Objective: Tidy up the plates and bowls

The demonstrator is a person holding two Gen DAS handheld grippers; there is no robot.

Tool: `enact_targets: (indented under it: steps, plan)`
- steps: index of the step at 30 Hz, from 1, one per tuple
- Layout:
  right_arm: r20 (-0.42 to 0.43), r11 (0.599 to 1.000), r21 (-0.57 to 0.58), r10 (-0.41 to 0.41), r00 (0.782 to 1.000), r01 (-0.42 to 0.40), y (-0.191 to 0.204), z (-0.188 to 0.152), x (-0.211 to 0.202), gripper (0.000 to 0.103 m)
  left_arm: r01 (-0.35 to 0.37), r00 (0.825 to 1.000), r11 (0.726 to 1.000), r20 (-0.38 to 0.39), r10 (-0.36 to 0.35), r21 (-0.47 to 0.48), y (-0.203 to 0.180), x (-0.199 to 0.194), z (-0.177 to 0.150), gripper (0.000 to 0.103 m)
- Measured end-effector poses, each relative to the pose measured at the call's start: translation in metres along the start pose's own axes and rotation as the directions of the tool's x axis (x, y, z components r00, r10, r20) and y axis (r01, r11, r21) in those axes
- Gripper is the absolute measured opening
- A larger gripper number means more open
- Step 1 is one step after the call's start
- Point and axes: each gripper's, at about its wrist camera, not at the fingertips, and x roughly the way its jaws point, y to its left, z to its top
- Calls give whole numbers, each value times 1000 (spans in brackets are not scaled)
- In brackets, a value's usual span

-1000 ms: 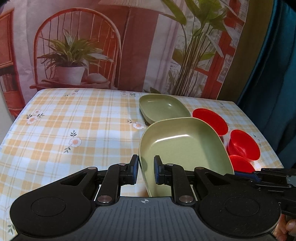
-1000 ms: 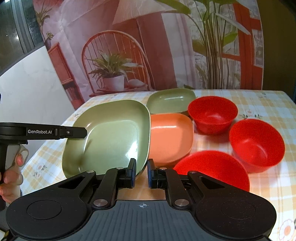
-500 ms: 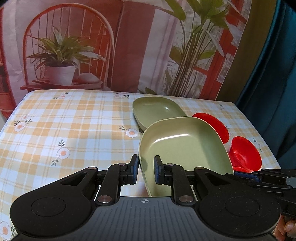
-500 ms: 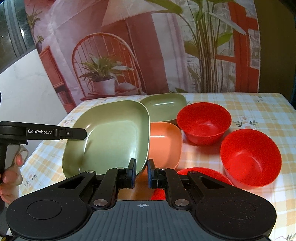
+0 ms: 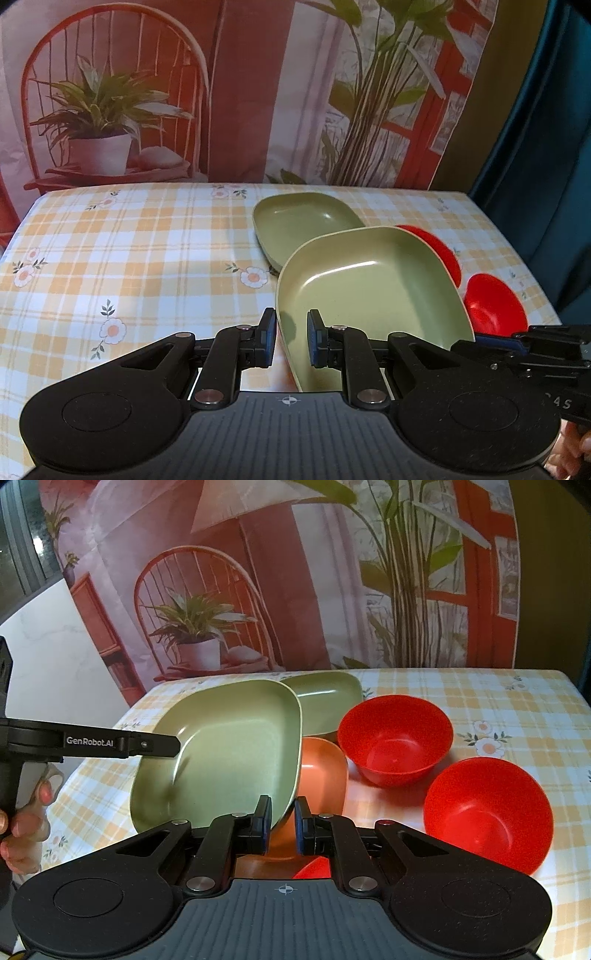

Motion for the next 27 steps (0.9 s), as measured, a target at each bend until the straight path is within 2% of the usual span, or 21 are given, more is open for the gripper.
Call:
enact_targets:
  steps: [8, 17, 27]
  plan:
    - [-58, 1000, 13, 26, 998, -25, 3, -2, 22, 12, -25, 998, 1000, -65, 25, -1, 13, 15, 1, 19]
    - [-94, 1000, 20, -15, 995, 17, -12, 2, 30, 12, -3, 995, 1000, -98, 3, -1, 4, 41, 7, 19]
    - [-121, 999, 35, -24, 992, 28, -14, 6, 35, 13, -11, 992, 1000, -126, 13, 15, 2, 52, 9, 19]
